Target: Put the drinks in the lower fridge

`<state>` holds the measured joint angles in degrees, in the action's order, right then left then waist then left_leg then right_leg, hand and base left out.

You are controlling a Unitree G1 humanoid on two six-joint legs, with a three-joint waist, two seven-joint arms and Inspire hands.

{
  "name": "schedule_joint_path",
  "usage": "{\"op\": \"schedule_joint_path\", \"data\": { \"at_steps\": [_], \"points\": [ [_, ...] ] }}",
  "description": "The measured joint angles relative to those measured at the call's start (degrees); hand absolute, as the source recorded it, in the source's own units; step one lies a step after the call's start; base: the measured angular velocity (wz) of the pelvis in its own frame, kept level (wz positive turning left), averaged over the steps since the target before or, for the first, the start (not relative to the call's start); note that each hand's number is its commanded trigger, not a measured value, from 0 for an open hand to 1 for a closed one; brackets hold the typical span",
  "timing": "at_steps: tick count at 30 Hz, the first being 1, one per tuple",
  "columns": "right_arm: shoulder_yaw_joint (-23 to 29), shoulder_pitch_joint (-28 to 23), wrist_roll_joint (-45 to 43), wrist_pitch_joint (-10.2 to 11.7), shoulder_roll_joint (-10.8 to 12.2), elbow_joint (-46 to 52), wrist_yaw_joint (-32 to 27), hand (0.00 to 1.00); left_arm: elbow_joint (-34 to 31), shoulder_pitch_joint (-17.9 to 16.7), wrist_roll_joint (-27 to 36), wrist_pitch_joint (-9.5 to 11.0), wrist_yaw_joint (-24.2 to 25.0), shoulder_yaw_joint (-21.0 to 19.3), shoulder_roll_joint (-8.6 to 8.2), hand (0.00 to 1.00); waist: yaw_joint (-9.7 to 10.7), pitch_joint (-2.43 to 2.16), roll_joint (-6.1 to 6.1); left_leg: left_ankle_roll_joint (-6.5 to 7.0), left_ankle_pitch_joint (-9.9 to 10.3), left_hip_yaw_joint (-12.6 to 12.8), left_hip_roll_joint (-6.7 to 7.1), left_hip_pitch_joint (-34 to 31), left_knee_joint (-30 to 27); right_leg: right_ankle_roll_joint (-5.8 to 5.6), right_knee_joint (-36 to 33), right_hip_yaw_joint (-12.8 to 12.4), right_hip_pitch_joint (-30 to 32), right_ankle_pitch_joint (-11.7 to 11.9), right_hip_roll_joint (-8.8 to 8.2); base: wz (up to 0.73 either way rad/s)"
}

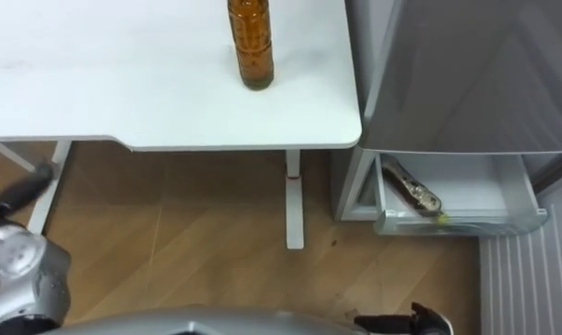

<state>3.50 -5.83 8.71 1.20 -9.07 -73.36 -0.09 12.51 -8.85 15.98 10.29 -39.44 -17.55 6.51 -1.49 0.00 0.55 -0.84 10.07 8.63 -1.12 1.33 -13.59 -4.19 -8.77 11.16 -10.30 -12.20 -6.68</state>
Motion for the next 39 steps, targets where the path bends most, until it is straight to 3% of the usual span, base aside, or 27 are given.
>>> {"op": "schedule_joint_path", "data": {
  "at_steps": [6,10,13,18,26,32,39],
  "points": [
    [0.15,-0.07,-0.05,0.70,-0.01,-0.05,0.54,0.00,-15.69,0.03,-1.18,1.10,0.42,1.28,0.05,0.00,0.39,0.13,-0.06,-0.04,0.03,0.04,0.00,0.05,0.07,0.00,0.09,0.61,-0.13,0.00,0.00,0.00],
    [0.19,0.07,-0.13,1.33,-0.08,-0.12,0.95,0.00,-19.46,0.10,-2.59,1.30,2.46,2.29,0.02,0.00,1.38,0.20,-0.32,-0.05,0.03,-0.01,0.00,0.38,0.12,0.00,0.19,0.64,-0.52,0.00,0.03,0.00],
    [0.27,0.04,0.20,1.47,-0.21,-0.23,1.97,0.00,-19.78,2.11,-5.75,1.30,4.30,3.66,0.13,0.00,2.00,0.30,-0.40,-0.05,0.03,-0.48,0.01,0.21,-0.01,0.00,0.15,0.79,-0.51,0.00,0.06,0.04],
    [0.20,0.20,0.18,1.37,-0.17,-0.21,2.81,0.00,-19.86,4.48,-5.74,1.28,9.37,7.01,1.11,0.00,3.34,0.25,-0.33,-0.07,0.01,-0.62,0.02,0.12,-0.03,0.00,0.14,0.83,-0.50,0.00,0.10,0.00],
    [0.57,0.31,-0.07,1.23,-0.22,-0.14,2.88,0.00,-19.83,4.54,-4.79,0.32,16.96,8.71,1.17,0.00,4.37,0.19,-0.42,-0.12,0.05,0.19,-0.05,-0.04,0.03,0.01,-0.01,-0.04,0.29,0.01,0.11,-0.04],
    [1.98,0.31,-2.79,1.16,-0.19,0.59,4.06,0.00,-19.33,5.86,-2.84,-2.44,22.60,8.92,1.15,0.00,5.45,0.27,-0.20,-0.10,0.07,0.81,-0.14,0.17,0.08,0.04,-0.02,-0.58,0.36,0.03,0.09,-0.05],
    [2.92,0.84,-3.20,0.09,-0.10,0.37,4.01,0.00,-13.74,11.07,2.70,-4.81,29.04,9.09,1.23,0.00,6.62,0.51,-0.52,-0.10,0.08,2.12,-0.49,0.91,0.25,0.26,-0.09,-1.94,0.35,0.16,0.24,-0.11]
  ]
}}
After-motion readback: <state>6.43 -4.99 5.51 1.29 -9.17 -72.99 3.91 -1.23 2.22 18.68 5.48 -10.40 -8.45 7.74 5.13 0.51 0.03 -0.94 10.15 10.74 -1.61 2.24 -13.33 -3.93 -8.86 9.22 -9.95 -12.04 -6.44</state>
